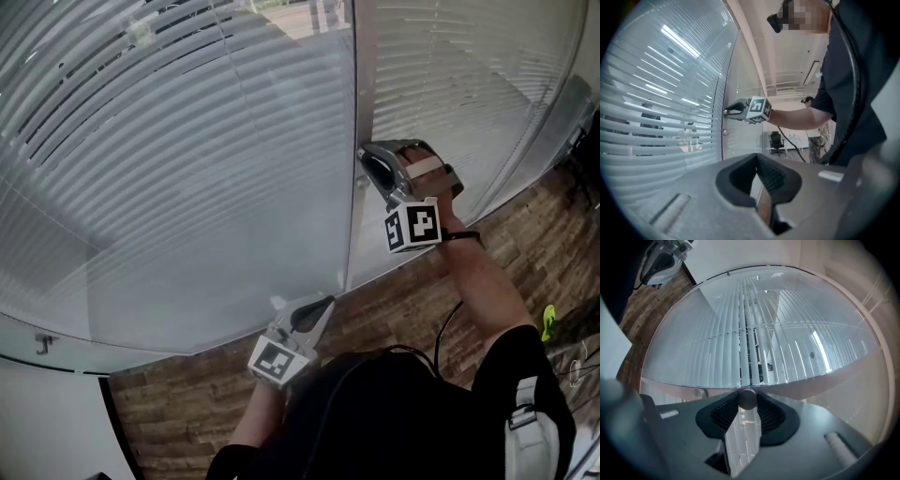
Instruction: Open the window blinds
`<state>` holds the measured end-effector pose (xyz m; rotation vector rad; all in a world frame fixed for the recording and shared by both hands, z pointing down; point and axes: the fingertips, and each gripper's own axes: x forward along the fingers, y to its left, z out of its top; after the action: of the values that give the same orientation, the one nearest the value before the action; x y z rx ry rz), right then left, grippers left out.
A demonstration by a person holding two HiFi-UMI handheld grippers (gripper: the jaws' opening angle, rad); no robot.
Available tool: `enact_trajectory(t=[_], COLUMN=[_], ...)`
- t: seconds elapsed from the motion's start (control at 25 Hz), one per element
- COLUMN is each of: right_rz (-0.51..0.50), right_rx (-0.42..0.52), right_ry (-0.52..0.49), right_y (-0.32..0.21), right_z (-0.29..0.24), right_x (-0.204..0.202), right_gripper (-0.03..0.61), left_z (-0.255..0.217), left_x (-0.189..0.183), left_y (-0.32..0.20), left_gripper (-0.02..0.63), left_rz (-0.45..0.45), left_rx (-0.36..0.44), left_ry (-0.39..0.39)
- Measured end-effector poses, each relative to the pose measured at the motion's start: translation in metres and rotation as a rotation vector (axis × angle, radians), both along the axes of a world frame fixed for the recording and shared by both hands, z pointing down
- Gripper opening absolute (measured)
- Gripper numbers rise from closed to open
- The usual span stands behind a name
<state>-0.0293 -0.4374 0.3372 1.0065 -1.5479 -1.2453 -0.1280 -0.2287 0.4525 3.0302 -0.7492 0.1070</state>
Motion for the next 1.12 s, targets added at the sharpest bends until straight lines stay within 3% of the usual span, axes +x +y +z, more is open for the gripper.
enact_trajectory(t=[0.16,0.28,0.64,0.84,1.0,1.12], right_rz=[0.012,0.021,0.055,0.07,0.061,0.058], right_rx=[-0.011,-0.036,-0.14,-0.176,-0.23,-0.257], right_ry=[-0.043,-0.138,-0.618,-0.815,-1.061,-1.158], right_y=[0.001,0.001,-0.001,-0.001,-0.005,-0.007], right_z=[-0.001,-0.004,-0.012,-0.014,-0.013,-0.011], right_x=[0.001,0.002,0.004,0.007,0.011,0.015], right_gripper=[0.127,0.127,0.127,0.127,0.127,0.127], left_z=[0.0,0.001,0.005,0.008,0.009,0.009], left_x=[0.001,0.0,-0.01,-0.015,-0.018,-0.018], left_y=[0.0,0.0,0.001,0.004,0.005,0.005], left_gripper=[0.005,0.005,0.005,0.005,0.005,0.005], left_rz=[0.019,0.024,0.017,0.014,0.01,0.01], left_rx=[0.0,-0.004,-0.014,-0.02,-0.032,-0.031], left_ry=[0.001,0.002,-0.003,-0.01,-0.009,-0.006])
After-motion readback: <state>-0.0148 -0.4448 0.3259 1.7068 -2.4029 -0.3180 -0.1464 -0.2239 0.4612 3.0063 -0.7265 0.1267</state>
